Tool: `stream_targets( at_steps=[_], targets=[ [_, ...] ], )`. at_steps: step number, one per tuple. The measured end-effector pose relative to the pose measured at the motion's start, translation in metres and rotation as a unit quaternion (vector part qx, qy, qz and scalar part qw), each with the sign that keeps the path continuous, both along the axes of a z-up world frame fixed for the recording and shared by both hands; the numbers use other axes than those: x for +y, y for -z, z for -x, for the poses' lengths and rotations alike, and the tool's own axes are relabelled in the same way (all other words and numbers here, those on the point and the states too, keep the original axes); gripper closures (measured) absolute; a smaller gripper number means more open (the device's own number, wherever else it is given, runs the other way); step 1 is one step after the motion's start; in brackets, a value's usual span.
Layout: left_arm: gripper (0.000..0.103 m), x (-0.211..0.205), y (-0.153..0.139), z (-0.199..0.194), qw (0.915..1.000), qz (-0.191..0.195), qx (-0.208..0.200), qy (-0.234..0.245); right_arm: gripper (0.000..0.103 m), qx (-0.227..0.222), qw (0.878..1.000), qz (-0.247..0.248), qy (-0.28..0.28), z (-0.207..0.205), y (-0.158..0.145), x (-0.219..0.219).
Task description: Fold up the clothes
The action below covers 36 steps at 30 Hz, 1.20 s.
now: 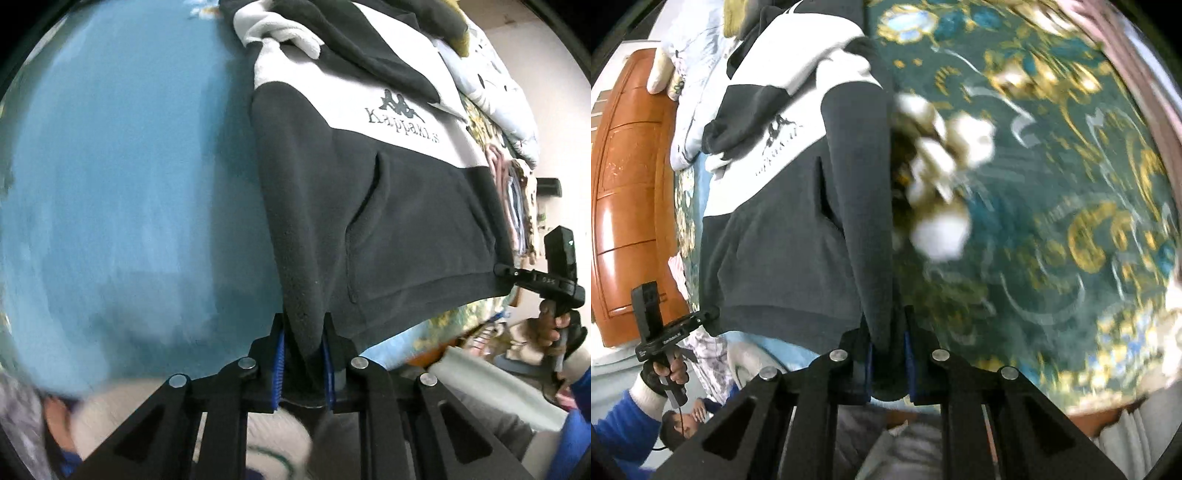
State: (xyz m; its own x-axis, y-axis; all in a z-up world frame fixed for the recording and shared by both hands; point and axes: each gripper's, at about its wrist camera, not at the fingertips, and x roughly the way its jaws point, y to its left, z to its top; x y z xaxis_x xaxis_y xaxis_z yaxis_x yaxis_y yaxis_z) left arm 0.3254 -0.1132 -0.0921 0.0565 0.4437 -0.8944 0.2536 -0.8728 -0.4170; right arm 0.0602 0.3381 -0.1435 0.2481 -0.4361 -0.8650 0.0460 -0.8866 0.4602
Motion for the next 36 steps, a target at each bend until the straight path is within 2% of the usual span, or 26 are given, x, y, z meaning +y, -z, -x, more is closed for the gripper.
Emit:
stream_targets(
  at_steps=[3,6,10,12,14,15,17,20,22,25,28,29,30,31,32,36],
  targets=[
    [0.085,-0.016,0.002,-0.006,0.9963,-0.035,-0.018,-0.076,0.09,-0.014,1.0,0.005,0.017,0.0,-0.008,0.02],
    [0.085,-0.021,-0.005,-0.008,0.9874,-0.067,-0.007,-0.143,0.09,-0.027,0.999,0.01,0.034,-0.001,-0.016,0.041],
    [0.085,-0.046,-0.024,0.019,0.9758,-0.103,0.015,-0.192,0.09,-0.013,0.997,0.062,0.034,0.021,-0.043,0.048],
    [0.088,-0.056,-0.032,0.04,0.9675,-0.115,0.037,-0.222,0.09,-0.001,0.995,0.09,0.036,0.035,-0.057,0.039],
    [0.088,-0.017,-0.04,0.08,0.9536,-0.129,0.068,-0.263,0.093,0.022,0.991,0.118,0.058,0.062,-0.073,0.029],
    [0.088,-0.011,-0.041,0.097,0.9476,-0.132,0.082,-0.279,0.093,0.033,0.987,0.135,0.079,0.078,-0.081,0.032],
    [0.088,-0.025,-0.044,0.121,0.9424,-0.127,0.096,-0.294,0.094,0.047,0.98,0.155,0.116,0.105,-0.093,0.041],
    [0.088,-0.035,-0.036,0.148,0.9446,-0.111,0.084,-0.297,0.094,0.052,0.978,0.146,0.141,0.139,-0.094,0.04],
    [0.088,-0.04,-0.029,0.163,0.9464,-0.1,0.074,-0.298,0.094,0.051,0.98,0.128,0.14,0.155,-0.09,0.033],
    [0.084,-0.025,-0.001,0.147,0.9546,-0.076,0.03,-0.286,0.093,0.041,0.987,0.103,0.12,0.159,-0.082,0.02],
    [0.079,-0.01,0.027,0.13,0.9602,-0.052,-0.013,-0.274,0.091,0.01,0.993,0.06,0.098,0.142,-0.057,0.009],
    [0.072,-0.005,0.036,0.125,0.9615,-0.043,-0.028,-0.27,0.087,-0.002,0.995,0.048,0.093,0.136,-0.046,0.006],
    [0.062,0.0,0.046,0.119,0.9625,-0.035,-0.043,-0.266,0.076,-0.016,0.995,0.038,0.091,0.128,-0.036,0.004],
    [0.059,0.005,0.055,0.114,0.9632,-0.027,-0.057,-0.261,0.059,-0.032,0.995,0.026,0.094,0.118,-0.028,0.004],
    [0.056,0.01,0.064,0.108,0.9637,-0.019,-0.072,-0.257,0.053,-0.05,0.994,0.013,0.1,0.107,-0.019,0.005],
    [0.048,0.03,0.085,0.083,0.9668,-0.004,-0.106,-0.233,0.044,-0.107,0.988,0.004,0.107,0.07,0.009,-0.008]
  ],
)
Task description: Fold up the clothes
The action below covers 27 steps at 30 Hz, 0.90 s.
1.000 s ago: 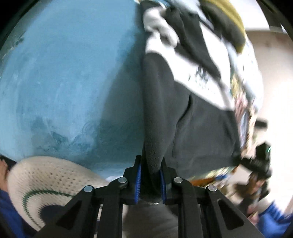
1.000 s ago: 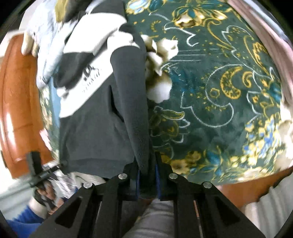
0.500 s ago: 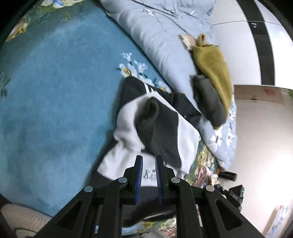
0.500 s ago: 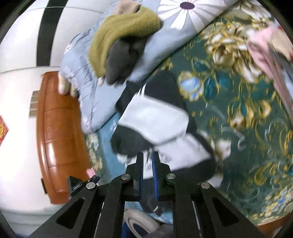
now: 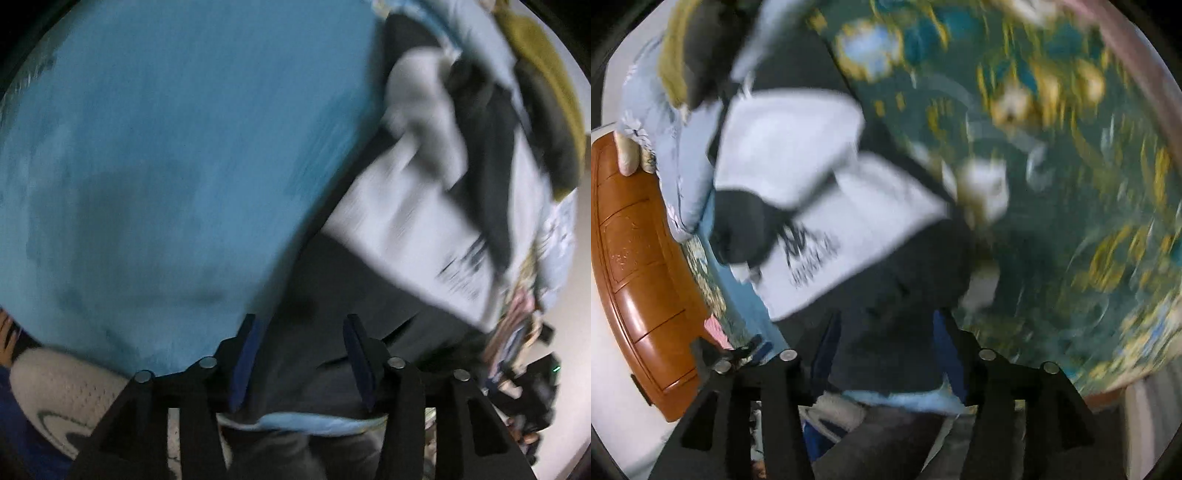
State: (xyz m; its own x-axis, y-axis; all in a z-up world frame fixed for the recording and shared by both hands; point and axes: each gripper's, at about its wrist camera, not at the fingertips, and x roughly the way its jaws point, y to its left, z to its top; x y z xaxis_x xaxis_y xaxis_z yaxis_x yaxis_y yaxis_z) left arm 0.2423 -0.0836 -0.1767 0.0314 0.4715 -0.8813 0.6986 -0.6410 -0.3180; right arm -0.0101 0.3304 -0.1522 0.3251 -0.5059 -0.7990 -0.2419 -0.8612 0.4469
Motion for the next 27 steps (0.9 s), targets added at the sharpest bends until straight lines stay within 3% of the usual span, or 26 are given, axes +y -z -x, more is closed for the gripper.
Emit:
stream_targets(
  at_steps=[4,9,11,12,14,19,25,26,27],
  targets=[
    [0.043,0.014,0.012,-0.02,0.9997,-0.003,-0.015,0.017,0.036,-0.028,0.999,0.003,0.015,-0.019,0.008,-0.016],
    [0.039,0.021,0.018,-0.035,0.9995,-0.01,-0.008,0.027,0.036,-0.067,0.997,-0.017,0.018,-0.032,0.023,-0.03],
    [0.037,0.029,0.02,-0.038,0.9984,-0.011,-0.004,0.055,0.061,-0.073,0.997,-0.036,-0.007,-0.036,0.022,-0.03],
    [0.036,0.034,0.021,-0.04,0.9976,-0.011,-0.002,0.069,0.08,-0.075,0.996,-0.046,-0.019,-0.038,0.021,-0.03],
    [0.035,0.043,0.023,-0.043,0.9953,-0.011,0.002,0.096,0.086,-0.068,0.995,-0.066,-0.042,-0.04,0.016,-0.025],
    [0.033,0.065,0.029,-0.052,0.986,-0.011,0.012,0.166,0.089,-0.058,0.99,-0.116,-0.05,-0.043,0.004,0.009],
    [0.035,0.098,0.044,-0.06,0.9655,0.004,0.001,0.26,0.09,-0.055,0.989,-0.125,-0.053,-0.054,-0.003,0.026],
    [0.041,0.101,0.045,-0.061,0.9638,0.006,0.002,0.266,0.09,-0.053,0.99,-0.123,-0.054,-0.054,-0.005,0.026],
    [0.054,0.103,0.044,-0.062,0.9624,0.007,0.003,0.272,0.09,-0.05,0.99,-0.12,-0.054,-0.054,-0.007,0.027]
  ],
)
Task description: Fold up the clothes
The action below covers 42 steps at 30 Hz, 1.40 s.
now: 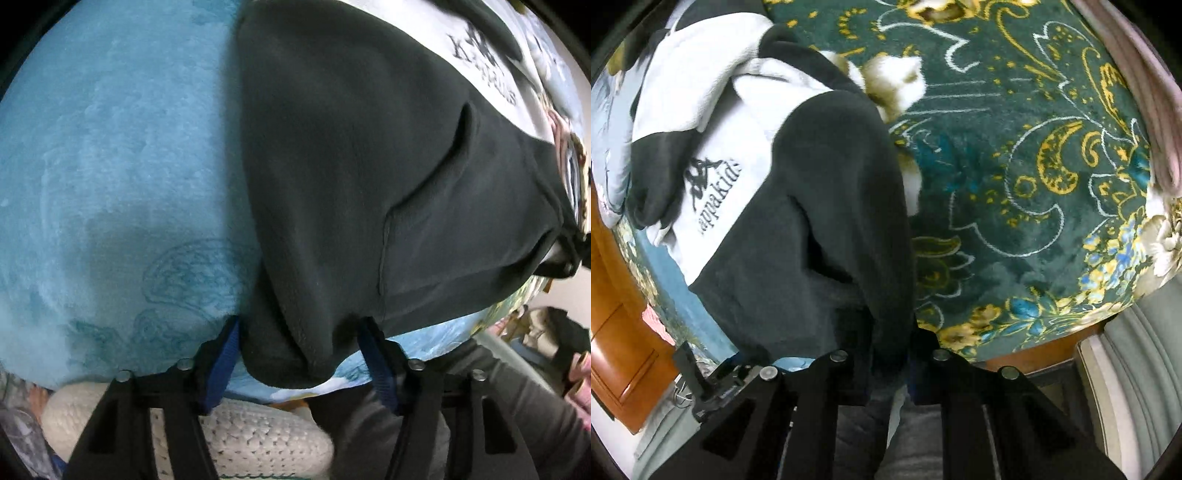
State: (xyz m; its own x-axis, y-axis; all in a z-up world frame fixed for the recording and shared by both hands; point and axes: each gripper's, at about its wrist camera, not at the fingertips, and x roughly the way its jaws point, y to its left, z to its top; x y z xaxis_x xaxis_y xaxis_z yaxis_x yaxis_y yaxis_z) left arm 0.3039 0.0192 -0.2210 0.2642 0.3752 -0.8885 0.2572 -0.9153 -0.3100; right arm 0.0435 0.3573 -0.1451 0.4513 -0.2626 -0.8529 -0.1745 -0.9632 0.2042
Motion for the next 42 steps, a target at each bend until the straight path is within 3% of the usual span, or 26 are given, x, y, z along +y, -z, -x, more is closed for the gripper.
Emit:
stream_targets(
  at_steps=[2,3,6,9,11,15,20,22,23,27,30,31,34,36,37,39,40,41,42],
  targets=[
    [0.072,0.002,-0.003,-0.002,0.9999,-0.01,0.005,0.006,0.09,0.006,1.0,0.008,0.0,0.003,-0.005,0.002],
    [0.076,0.003,-0.005,-0.002,0.9997,-0.02,0.009,0.006,0.09,0.008,1.0,0.012,0.001,0.004,-0.008,0.003],
    [0.078,0.002,-0.024,-0.002,0.9966,-0.077,0.028,-0.009,0.09,0.017,1.0,0.026,0.001,0.01,-0.018,0.006],
    [0.078,-0.018,-0.052,0.005,0.9855,-0.135,0.06,-0.083,0.09,0.028,0.998,0.06,0.011,0.018,-0.032,0.013],
    [0.078,-0.037,-0.072,0.017,0.9705,-0.165,0.092,-0.15,0.09,0.04,0.993,0.103,0.04,0.028,-0.044,0.019],
    [0.078,-0.073,-0.099,0.061,0.9293,-0.202,0.162,-0.264,0.091,0.084,0.979,0.164,0.084,0.062,-0.07,0.013],
    [0.078,-0.128,-0.11,0.148,0.8853,-0.222,0.215,-0.348,0.091,0.124,0.959,0.208,0.147,0.127,-0.081,-0.003],
    [0.078,-0.14,-0.1,0.184,0.8726,-0.224,0.217,-0.376,0.09,0.133,0.951,0.221,0.17,0.158,-0.076,-0.01],
    [0.078,-0.145,-0.095,0.202,0.8707,-0.219,0.215,-0.385,0.091,0.137,0.947,0.227,0.182,0.174,-0.074,-0.013],
    [0.077,-0.157,-0.059,0.26,0.8722,-0.186,0.153,-0.426,0.091,0.125,0.948,0.213,0.201,0.215,-0.05,-0.03],
    [0.073,-0.165,-0.029,0.271,0.8536,-0.189,0.112,-0.472,0.09,0.112,0.951,0.198,0.212,0.244,-0.03,-0.043],
    [0.069,-0.166,-0.025,0.269,0.8426,-0.2,0.107,-0.489,0.089,0.107,0.951,0.192,0.216,0.254,-0.023,-0.048],
    [0.048,-0.17,-0.022,0.264,0.8082,-0.251,0.12,-0.519,0.082,0.099,0.951,0.192,0.22,0.263,-0.008,-0.053],
    [0.041,-0.175,-0.043,0.258,0.7983,-0.275,0.144,-0.516,0.075,0.104,0.952,0.195,0.213,0.265,-0.006,-0.053],
    [0.039,-0.178,-0.051,0.256,0.799,-0.278,0.157,-0.51,0.072,0.108,0.952,0.196,0.207,0.266,-0.006,-0.053],
    [0.034,-0.185,-0.065,0.252,0.8182,-0.25,0.181,-0.485,0.066,0.126,0.95,0.201,0.203,0.267,-0.01,-0.049],
    [0.034,-0.186,-0.07,0.251,0.8378,-0.219,0.183,-0.465,0.062,0.138,0.948,0.199,0.204,0.267,-0.013,-0.045],
    [0.034,-0.185,-0.073,0.253,0.8668,-0.172,0.18,-0.432,0.061,0.15,0.948,0.194,0.204,0.267,-0.016,-0.041],
    [0.034,-0.182,-0.073,0.255,0.8898,-0.132,0.174,-0.401,0.061,0.162,0.948,0.184,0.201,0.266,-0.019,-0.036]
  ],
)
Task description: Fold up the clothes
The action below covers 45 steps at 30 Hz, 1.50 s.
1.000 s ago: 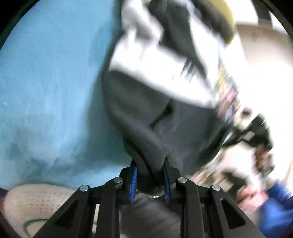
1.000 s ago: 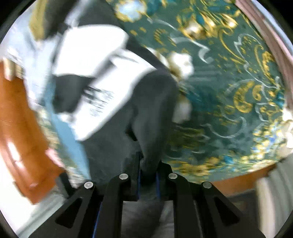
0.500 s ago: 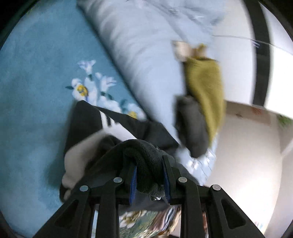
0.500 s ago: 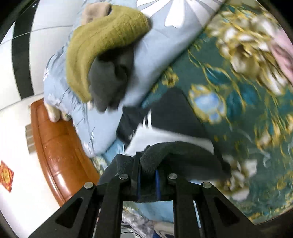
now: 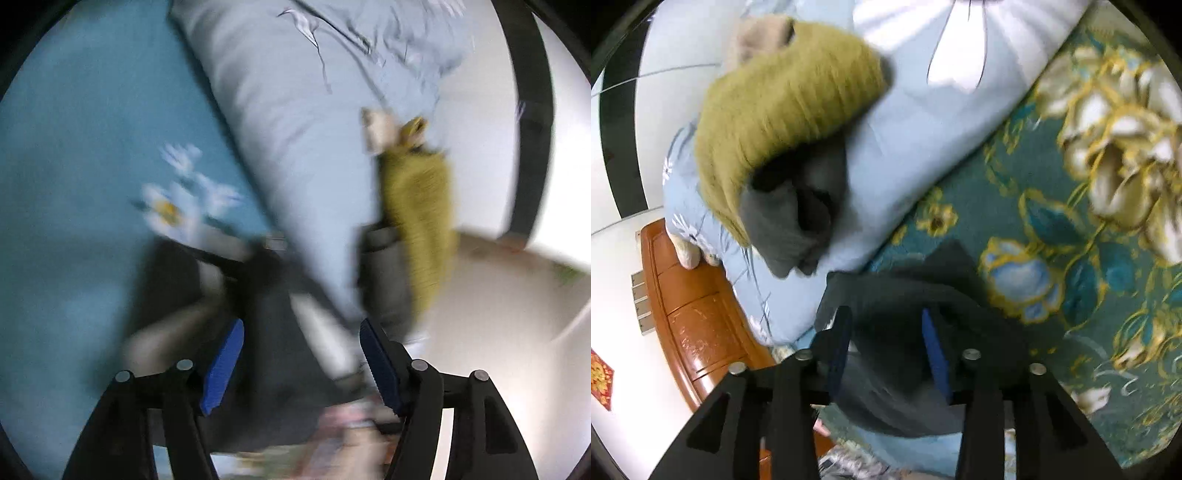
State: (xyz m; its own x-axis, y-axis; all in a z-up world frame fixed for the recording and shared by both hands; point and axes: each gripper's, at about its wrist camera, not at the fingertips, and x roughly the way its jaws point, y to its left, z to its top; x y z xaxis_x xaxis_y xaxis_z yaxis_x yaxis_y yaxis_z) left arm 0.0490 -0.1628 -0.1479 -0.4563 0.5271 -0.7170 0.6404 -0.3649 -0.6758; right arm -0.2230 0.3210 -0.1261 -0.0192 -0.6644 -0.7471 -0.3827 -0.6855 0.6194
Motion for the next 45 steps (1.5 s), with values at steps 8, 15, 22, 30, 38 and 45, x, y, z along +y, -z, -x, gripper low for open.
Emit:
stream_targets(
  at_steps=[8,15,22,30,38,45],
  targets=[
    [0.036,0.055,0.018,0.032,0.9475,0.212,-0.064,0.23,0.059,0.029,0.981,-0.132,-0.139,-0.006,0.012,-0.021],
    [0.067,0.076,0.027,0.05,0.9313,0.224,-0.049,0.283,0.056,0.043,0.977,-0.137,-0.158,0.009,0.039,-0.049],
    [0.087,0.064,0.002,0.03,0.9461,0.215,-0.011,0.242,0.091,0.054,0.974,-0.134,-0.175,0.008,0.041,-0.072],
    [0.094,0.02,-0.061,-0.013,0.9743,0.185,0.072,0.107,0.095,0.171,0.969,-0.098,-0.145,-0.004,-0.041,-0.045],
    [0.094,0.003,0.027,-0.006,0.9843,0.155,-0.049,0.07,0.095,0.098,0.971,-0.141,-0.166,0.025,0.024,-0.06],
    [0.094,-0.002,-0.004,-0.008,0.9878,0.15,0.024,0.033,0.095,0.135,0.97,-0.119,-0.165,0.036,0.008,-0.065]
  ],
)
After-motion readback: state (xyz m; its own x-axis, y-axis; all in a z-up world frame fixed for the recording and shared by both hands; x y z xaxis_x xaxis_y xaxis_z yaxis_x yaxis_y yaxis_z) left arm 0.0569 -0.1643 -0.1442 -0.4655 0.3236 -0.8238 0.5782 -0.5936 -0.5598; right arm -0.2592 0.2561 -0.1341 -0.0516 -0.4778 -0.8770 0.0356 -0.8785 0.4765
